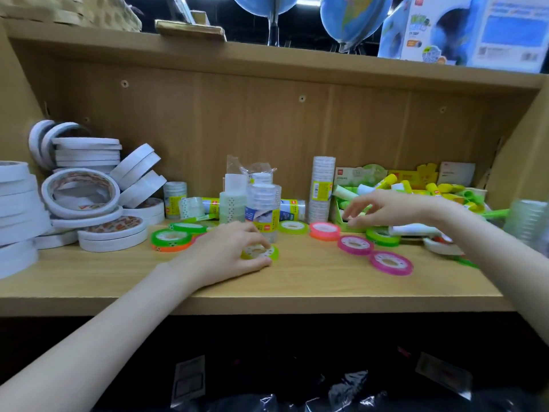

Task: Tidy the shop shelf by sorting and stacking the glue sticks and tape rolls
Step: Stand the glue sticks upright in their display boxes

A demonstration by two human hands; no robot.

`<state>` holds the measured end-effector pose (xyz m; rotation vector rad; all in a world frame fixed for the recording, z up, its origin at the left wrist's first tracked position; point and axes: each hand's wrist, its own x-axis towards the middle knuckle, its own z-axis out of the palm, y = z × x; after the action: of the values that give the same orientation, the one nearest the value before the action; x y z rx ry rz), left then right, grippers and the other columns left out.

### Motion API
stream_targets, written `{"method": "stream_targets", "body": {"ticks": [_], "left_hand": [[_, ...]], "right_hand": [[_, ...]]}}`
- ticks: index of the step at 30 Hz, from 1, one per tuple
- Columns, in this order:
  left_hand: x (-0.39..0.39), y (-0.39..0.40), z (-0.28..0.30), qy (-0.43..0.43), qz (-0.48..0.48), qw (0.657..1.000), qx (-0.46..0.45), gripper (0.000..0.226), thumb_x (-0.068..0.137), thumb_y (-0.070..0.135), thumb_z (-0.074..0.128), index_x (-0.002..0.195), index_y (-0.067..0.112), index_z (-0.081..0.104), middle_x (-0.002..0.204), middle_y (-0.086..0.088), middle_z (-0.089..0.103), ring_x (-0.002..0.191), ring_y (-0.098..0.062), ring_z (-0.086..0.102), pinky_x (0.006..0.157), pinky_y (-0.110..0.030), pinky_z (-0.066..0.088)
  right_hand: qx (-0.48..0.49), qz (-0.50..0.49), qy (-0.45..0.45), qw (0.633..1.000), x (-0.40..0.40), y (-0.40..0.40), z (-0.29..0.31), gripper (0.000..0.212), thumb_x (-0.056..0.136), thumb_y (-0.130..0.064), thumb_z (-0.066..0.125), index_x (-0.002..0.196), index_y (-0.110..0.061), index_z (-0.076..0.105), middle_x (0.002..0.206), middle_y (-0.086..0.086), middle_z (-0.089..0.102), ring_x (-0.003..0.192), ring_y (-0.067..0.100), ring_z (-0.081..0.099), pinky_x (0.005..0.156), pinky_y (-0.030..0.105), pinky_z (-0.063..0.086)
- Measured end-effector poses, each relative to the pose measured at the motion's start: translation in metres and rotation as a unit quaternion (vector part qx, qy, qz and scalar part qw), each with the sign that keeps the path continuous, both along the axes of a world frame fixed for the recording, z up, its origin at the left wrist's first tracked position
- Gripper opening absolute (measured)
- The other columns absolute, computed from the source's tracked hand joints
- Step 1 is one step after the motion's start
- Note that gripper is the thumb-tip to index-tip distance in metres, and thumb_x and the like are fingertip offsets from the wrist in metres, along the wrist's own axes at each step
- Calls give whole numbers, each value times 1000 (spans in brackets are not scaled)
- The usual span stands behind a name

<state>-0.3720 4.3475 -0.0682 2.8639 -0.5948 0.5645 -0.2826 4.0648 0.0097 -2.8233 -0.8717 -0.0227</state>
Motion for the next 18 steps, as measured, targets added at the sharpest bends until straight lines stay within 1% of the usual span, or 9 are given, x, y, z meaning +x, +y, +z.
{"method": "stream_targets", "body": {"ticks": [1, 3, 4, 6, 8, 10, 13, 16, 18], "left_hand": [[1, -4, -1, -3, -2, 1000, 1, 57, 76, 68, 37, 109, 30, 63, 111, 10, 54, 106, -8, 51, 91, -24, 40], [4, -14, -4, -24, -17, 1000, 3, 37, 87, 51, 50, 106, 22, 64, 110, 5, 56, 106, -11, 53, 91, -27, 42], [5, -19, -5, -35, -22, 999, 5, 32, 89, 44, 53, 105, 19, 63, 108, 5, 57, 104, -13, 54, 91, -29, 42], [7, -29, -4, -37, -18, 999, 12, 27, 91, 39, 53, 106, 19, 61, 103, 7, 54, 102, -12, 54, 88, -26, 41], [11, -37, -3, -37, -13, 999, 17, 29, 91, 40, 52, 111, 20, 59, 106, 7, 52, 106, -11, 50, 88, -24, 38], [15, -44, -2, -33, -5, 999, 17, 35, 91, 42, 51, 121, 23, 54, 117, 6, 50, 113, -11, 46, 89, -24, 37], [18, -52, -2, -50, 3, 998, 23, 44, 91, 45, 50, 130, 24, 46, 125, 5, 48, 118, -13, 44, 94, -26, 35], [20, -53, -2, -67, 11, 997, 47, 51, 90, 50, 48, 135, 26, 41, 130, 6, 46, 122, -14, 39, 100, -28, 26], [20, -52, -2, -44, 12, 998, 36, 50, 91, 49, 46, 135, 26, 41, 134, 6, 45, 125, -13, 38, 103, -30, 28]], "right_hand": [[-24, -12, 50, 998, -9, -12, 2, 28, 84, -41, 62, 111, -34, 55, 121, -7, 55, 104, 10, 55, 87, 27, 49], [-39, -53, 134, 989, -26, -30, 0, 48, 77, -46, 67, 119, -43, 45, 127, -12, 46, 102, 7, 55, 80, 24, 51], [-45, -68, 152, 985, -32, -37, -4, 59, 75, -46, 69, 126, -45, 39, 129, -13, 41, 98, 4, 55, 77, 22, 50], [-52, -72, 126, 988, -36, -43, -19, 77, 74, -46, 71, 137, -45, 28, 134, -13, 39, 88, -2, 53, 77, 18, 45], [46, -61, 110, 991, -34, -41, -35, 82, 73, -43, 73, 141, -44, 27, 132, -10, 41, 81, -4, 54, 73, 14, 43], [140, -49, 119, 982, -30, -32, -45, 78, 75, -36, 74, 140, -40, 32, 127, -12, 43, 92, -1, 53, 77, 15, 41], [150, -43, 99, 983, -23, -13, -51, 64, 75, -39, 74, 132, -32, 45, 127, -9, 51, 110, 6, 48, 89, 19, 36], [171, -28, 119, 978, -21, -6, -51, 60, 74, -36, 76, 127, -32, 49, 123, -8, 55, 106, 4, 52, 87, 18, 41], [181, -13, 125, 975, -25, -10, -51, 51, 76, -32, 75, 123, -29, 53, 119, -9, 57, 103, 1, 54, 83, 14, 43]]}}
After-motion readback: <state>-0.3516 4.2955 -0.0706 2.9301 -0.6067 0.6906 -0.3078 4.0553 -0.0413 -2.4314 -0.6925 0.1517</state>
